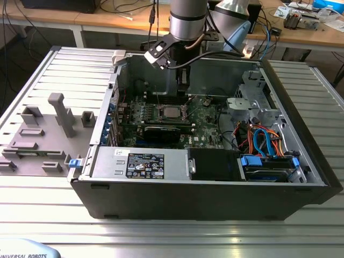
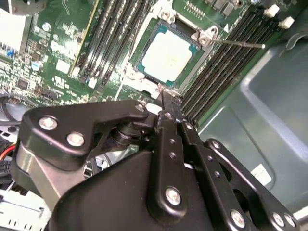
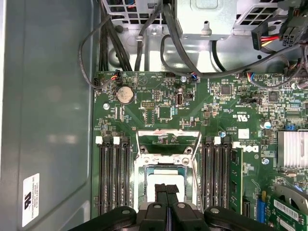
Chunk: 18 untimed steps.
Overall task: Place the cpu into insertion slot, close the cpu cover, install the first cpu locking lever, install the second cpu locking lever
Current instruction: 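Close the cpu cover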
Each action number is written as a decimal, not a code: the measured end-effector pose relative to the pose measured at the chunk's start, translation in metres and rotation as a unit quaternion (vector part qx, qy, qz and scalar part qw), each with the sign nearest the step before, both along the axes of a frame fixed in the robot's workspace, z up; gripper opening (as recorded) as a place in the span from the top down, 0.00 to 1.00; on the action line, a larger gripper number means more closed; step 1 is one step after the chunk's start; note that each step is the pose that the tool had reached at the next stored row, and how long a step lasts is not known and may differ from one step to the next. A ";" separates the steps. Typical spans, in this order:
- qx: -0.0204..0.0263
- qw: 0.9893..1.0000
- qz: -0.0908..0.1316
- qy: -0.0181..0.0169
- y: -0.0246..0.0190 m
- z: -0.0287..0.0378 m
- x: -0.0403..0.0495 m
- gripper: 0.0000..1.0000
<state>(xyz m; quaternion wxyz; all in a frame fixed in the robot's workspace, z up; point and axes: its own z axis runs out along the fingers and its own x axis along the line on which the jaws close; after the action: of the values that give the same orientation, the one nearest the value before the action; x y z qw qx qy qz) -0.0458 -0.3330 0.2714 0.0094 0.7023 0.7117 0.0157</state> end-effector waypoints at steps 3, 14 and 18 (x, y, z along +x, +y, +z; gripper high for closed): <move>0.000 1.000 0.000 0.000 0.0000 0.0003 0.0002 0.89; 0.000 1.000 0.000 0.000 0.0000 0.0003 0.0060 0.89; 0.000 1.000 0.000 0.000 0.0000 0.0003 0.0063 0.89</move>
<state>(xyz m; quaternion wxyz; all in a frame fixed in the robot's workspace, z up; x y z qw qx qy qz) -0.0395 -0.3331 0.2717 0.0093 0.7023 0.7117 0.0156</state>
